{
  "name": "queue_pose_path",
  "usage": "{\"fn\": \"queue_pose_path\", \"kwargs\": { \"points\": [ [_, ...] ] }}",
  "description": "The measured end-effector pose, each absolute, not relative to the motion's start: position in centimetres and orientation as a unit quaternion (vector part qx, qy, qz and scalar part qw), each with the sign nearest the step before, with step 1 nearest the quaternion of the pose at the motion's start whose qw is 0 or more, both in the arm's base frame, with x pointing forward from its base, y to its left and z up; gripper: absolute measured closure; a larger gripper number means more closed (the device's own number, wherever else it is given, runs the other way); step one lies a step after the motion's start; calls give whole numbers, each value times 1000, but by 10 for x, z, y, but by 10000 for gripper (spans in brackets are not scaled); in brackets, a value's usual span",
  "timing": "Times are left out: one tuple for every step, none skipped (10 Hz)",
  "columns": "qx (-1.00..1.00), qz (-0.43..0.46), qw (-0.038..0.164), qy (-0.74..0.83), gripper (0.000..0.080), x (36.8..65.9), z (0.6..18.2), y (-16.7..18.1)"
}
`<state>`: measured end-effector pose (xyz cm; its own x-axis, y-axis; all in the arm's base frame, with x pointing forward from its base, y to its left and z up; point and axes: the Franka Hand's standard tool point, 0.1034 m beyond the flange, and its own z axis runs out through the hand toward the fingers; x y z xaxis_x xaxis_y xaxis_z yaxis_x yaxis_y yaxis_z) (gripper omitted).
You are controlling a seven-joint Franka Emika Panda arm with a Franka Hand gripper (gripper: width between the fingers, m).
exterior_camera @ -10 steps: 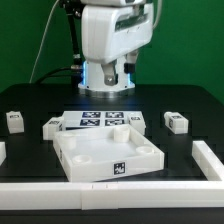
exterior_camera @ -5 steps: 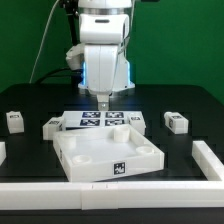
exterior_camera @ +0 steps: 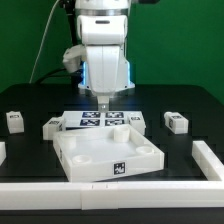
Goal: Assemble one leg
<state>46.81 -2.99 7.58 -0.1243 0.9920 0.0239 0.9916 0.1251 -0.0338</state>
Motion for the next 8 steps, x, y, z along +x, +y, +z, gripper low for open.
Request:
{"fn": "queue_pose_path", "kwargs": {
  "points": [
    [-634,4,23,-773,150,462,63,-36],
    [-620,3,22,-784,150,460,52,-40],
    [-611,6,24,-791,150,457,44,-42],
    [-606,10,26,-795,150,455,39,-41],
    [-606,12,30,-795,150,453,35,-42],
    [-608,14,34,-793,150,452,31,-41],
    [-608,16,38,-793,150,451,27,-41],
    [-607,20,44,-793,150,451,23,-40]
  ]
}}
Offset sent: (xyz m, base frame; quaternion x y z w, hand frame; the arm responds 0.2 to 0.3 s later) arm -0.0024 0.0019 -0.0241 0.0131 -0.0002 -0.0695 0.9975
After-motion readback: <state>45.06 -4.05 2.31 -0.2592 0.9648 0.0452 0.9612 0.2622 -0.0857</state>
